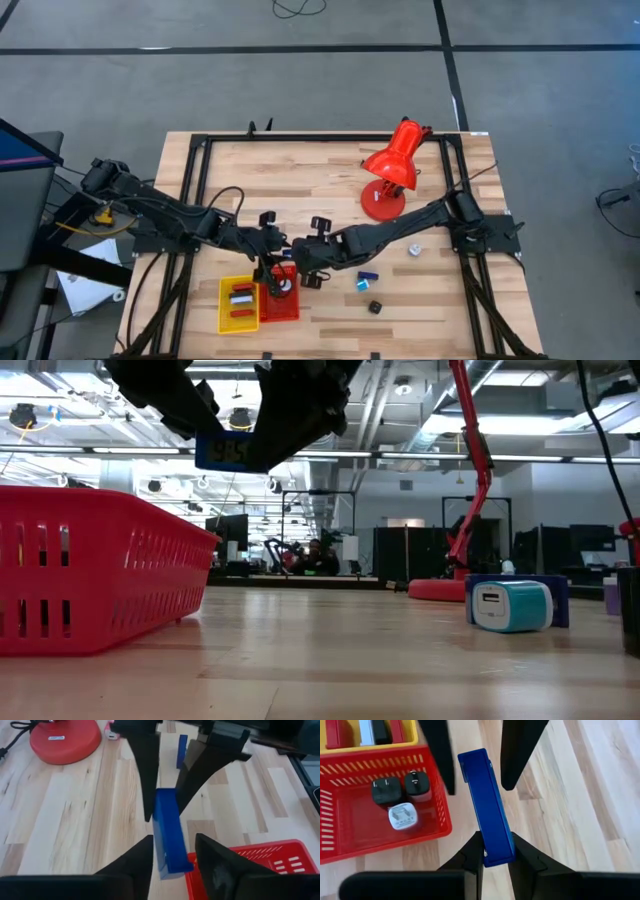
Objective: Pick & Place Office items
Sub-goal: Put the bottom blue digital clock into the yellow bin
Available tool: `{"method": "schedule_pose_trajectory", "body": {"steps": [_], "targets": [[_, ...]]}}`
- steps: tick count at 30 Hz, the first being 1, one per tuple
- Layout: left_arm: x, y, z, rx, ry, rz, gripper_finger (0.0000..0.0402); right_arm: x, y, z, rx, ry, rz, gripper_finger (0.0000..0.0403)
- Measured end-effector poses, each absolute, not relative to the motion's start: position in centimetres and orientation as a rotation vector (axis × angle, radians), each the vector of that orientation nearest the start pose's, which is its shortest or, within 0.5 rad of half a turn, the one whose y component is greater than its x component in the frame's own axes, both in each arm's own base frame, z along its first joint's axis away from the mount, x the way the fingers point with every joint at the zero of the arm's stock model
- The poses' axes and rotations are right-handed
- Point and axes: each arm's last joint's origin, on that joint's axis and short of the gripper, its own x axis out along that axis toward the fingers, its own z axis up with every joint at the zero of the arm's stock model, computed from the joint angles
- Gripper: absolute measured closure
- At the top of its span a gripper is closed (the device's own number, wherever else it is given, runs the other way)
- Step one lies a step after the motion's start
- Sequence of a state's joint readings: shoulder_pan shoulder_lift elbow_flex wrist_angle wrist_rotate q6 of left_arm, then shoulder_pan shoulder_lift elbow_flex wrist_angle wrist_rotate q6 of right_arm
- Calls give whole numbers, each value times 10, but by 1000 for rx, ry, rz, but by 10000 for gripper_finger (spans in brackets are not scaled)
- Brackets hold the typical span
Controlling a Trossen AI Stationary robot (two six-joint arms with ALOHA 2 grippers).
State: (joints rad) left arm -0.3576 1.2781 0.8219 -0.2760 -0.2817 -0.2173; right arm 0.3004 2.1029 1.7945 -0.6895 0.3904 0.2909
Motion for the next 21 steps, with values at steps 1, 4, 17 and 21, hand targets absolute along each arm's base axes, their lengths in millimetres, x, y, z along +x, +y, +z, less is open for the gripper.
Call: {"method": "schedule_pose_trajectory", "body": {"steps": [1, 4, 17, 21], "targets": [[247, -84, 238, 23, 699, 4, 273, 440, 125, 234, -69, 911, -216, 350], [247, -84, 238, 25, 705, 5, 298, 441, 125, 235, -65, 901, -211, 350], [246, -82, 236, 32, 728, 17, 336, 442, 126, 235, -44, 896, -188, 335], [245, -82, 235, 30, 749, -9, 339, 441, 128, 235, -62, 914, -128, 291]]}}
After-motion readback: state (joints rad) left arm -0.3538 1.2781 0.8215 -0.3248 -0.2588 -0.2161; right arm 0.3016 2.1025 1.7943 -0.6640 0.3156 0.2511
